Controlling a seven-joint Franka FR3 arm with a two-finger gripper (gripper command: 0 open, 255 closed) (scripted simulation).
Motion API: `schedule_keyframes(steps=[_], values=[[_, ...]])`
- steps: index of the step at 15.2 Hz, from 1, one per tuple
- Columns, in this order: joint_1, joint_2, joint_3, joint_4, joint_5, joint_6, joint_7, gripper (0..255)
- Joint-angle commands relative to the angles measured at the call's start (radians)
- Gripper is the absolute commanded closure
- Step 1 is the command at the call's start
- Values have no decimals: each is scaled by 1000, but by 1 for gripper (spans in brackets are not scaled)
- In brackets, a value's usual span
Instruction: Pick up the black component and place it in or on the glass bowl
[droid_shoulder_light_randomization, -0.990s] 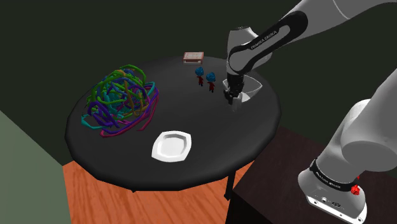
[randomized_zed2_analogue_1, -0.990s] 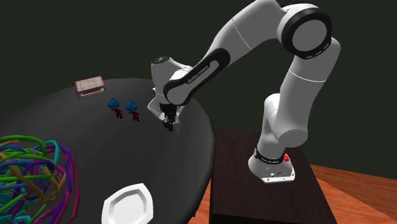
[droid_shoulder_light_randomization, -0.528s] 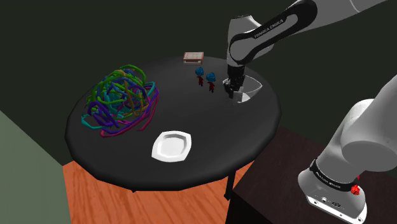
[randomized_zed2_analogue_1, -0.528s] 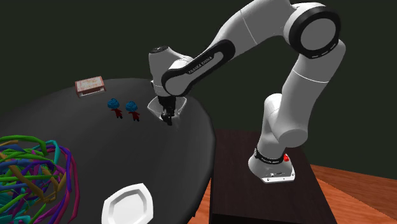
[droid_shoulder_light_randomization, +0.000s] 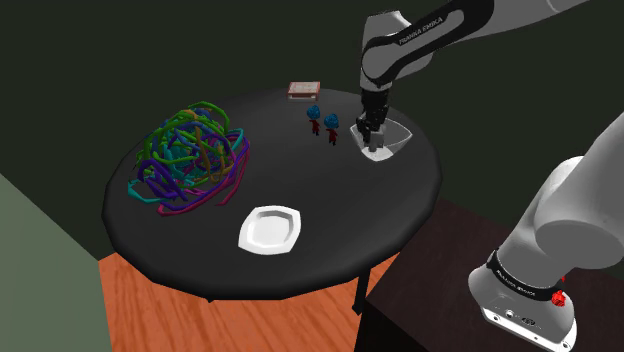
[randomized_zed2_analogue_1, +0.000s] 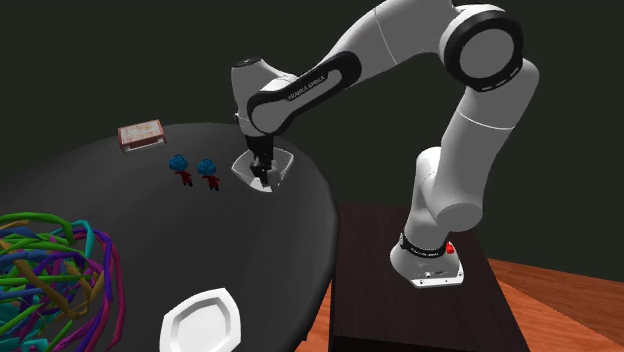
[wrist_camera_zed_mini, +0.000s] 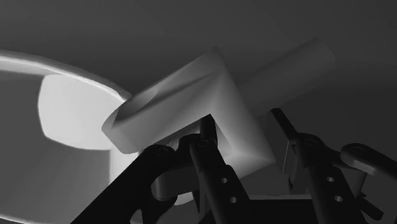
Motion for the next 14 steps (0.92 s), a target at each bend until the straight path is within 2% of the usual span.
schedule_keyframes(steps=[1,8,14], values=[[-17,44,-24,55,7,-11,-47,255],[-90,218,-93,270,56,-56,-213,255],[-171,395,-127,506,117,-124,-342,255]])
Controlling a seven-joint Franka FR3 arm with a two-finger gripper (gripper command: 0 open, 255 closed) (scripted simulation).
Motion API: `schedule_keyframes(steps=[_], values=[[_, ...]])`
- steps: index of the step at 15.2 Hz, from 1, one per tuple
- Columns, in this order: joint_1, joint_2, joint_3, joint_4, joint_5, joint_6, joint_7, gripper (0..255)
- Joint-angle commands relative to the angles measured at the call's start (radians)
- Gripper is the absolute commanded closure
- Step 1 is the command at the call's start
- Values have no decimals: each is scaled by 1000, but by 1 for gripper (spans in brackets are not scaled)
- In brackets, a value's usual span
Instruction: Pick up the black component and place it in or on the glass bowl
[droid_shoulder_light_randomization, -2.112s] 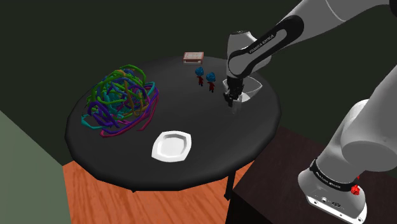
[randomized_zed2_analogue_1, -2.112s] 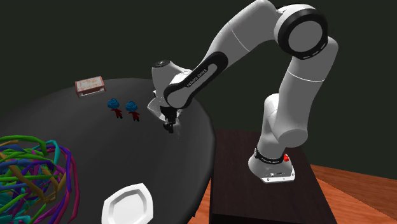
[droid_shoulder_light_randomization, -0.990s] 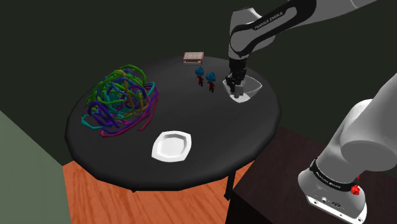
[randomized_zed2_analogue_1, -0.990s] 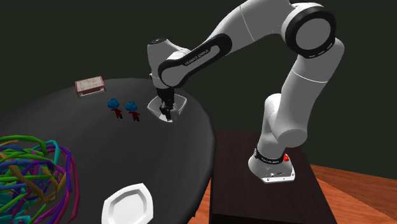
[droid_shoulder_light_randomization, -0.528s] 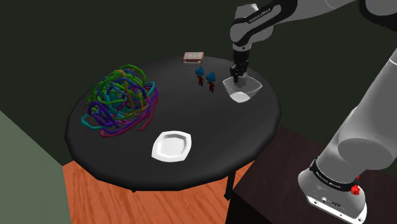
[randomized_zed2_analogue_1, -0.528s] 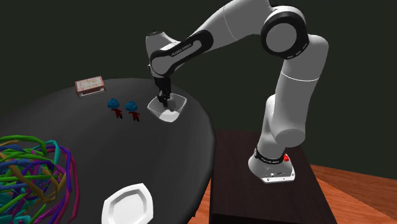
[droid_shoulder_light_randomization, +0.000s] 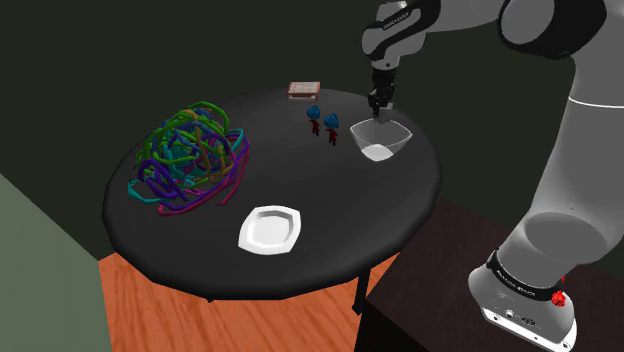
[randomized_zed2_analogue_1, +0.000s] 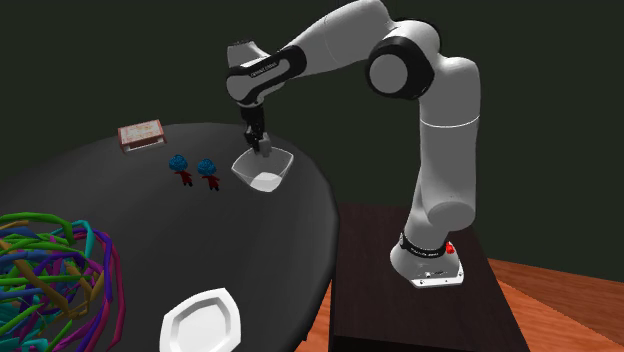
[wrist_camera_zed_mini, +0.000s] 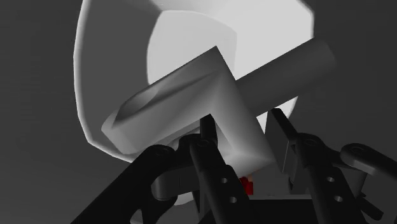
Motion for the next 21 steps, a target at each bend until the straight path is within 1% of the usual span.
schedule_keyframes(steps=[1,15,21], values=[[-27,58,-7,88,20,-33,-37,255],[-36,134,7,-2,50,130,-55,255],[-36,134,7,-2,50,130,-55,255]])
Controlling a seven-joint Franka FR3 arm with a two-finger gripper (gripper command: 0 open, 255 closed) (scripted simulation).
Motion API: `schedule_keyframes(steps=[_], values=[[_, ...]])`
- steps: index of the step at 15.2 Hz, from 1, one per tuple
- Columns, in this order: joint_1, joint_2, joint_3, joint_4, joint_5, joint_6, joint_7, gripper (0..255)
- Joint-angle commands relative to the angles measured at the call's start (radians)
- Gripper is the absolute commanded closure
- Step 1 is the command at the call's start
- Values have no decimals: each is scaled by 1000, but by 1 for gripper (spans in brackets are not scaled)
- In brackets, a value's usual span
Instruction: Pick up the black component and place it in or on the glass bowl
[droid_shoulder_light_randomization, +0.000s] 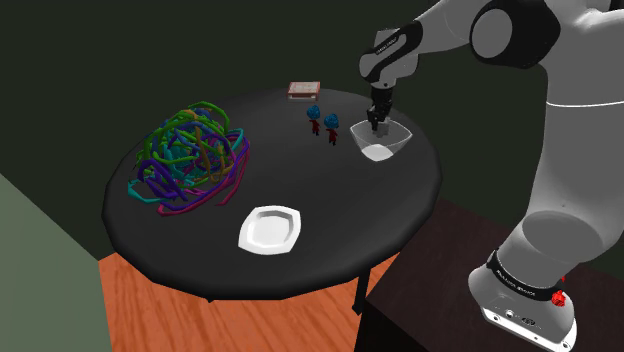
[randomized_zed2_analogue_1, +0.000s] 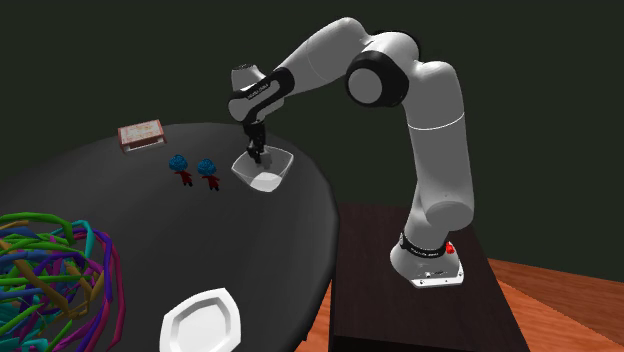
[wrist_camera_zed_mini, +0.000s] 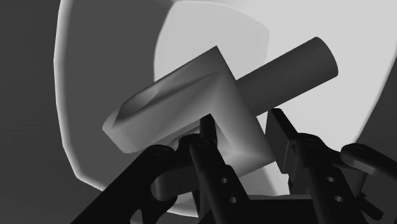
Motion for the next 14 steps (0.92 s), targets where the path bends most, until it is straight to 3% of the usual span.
schedule_keyframes(steps=[1,2,7,11,14], values=[[0,0,0,0,0,0,0,255],[0,0,0,0,0,0,0,0],[0,0,0,0,0,0,0,0],[6,-53,-9,58,-21,-108,14,0],[6,-53,-9,58,-21,-108,14,0]])
